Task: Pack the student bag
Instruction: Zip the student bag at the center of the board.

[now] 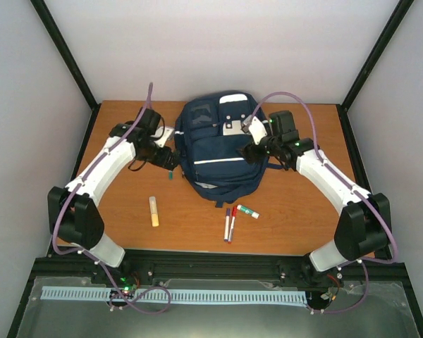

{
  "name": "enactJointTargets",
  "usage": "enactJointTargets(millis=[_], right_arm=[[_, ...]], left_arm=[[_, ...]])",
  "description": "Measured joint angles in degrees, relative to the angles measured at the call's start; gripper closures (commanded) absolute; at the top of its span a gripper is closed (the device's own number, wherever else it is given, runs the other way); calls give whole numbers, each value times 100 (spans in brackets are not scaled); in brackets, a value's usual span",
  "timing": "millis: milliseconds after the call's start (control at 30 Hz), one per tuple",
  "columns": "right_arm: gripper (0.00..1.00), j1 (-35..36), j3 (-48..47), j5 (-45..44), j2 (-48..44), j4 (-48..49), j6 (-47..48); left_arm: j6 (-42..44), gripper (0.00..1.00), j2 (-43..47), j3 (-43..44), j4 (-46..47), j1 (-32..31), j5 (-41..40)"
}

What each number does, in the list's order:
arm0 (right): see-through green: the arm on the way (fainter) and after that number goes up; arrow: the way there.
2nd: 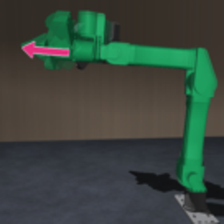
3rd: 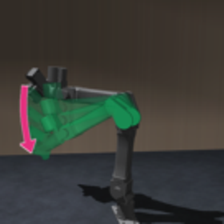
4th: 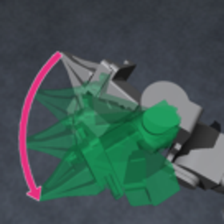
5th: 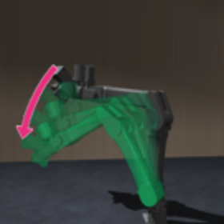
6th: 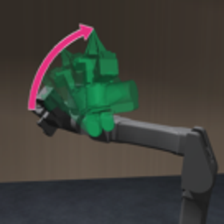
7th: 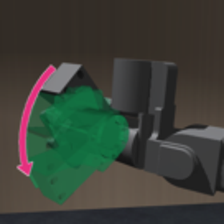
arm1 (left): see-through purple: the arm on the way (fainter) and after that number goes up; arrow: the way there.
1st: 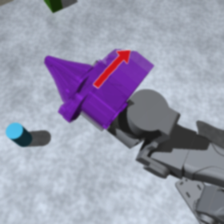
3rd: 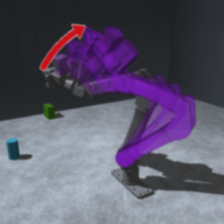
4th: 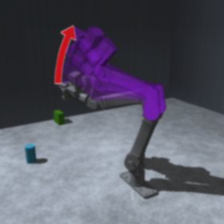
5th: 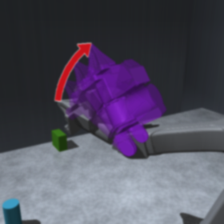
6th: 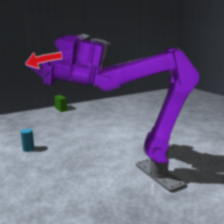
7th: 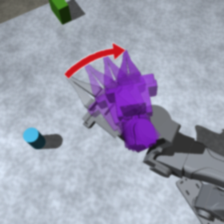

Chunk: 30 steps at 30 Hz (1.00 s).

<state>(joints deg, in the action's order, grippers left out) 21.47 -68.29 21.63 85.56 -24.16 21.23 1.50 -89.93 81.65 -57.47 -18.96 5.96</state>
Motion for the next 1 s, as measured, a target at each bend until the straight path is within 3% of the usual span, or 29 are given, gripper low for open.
enactJointTargets(millis=[133, 267, 400, 467, 633, 833, 1000], right_arm=[[22, -76, -310, -153, 103, 81, -284], [23, -157, -529, -15, 105, 223, -470], [25, -157, -522, 363, 107, 186, -459], [25, -155, -463, 612, 109, 133, -452], [28, -146, -328, 1051, 269, -15, -356], [30, -107, -299, 1283, 669, -59, -214], [31, -96, -212, 1294, 772, -83, -107]], left_arm=[[-85, 0, -170, -597, 144, 214, 367], [-85, 0, 111, -2251, 1274, 437, 1451], [9, 12, 680, -3246, 1908, 588, 2282], [122, 18, 640, -3228, 2260, 608, 2575], [505, 22, -57, -2970, 2675, 717, 3104], [1488, 43, -809, -2428, 2389, 962, 3731], [2022, 39, -1569, -1399, 2070, 1167, 3985]])
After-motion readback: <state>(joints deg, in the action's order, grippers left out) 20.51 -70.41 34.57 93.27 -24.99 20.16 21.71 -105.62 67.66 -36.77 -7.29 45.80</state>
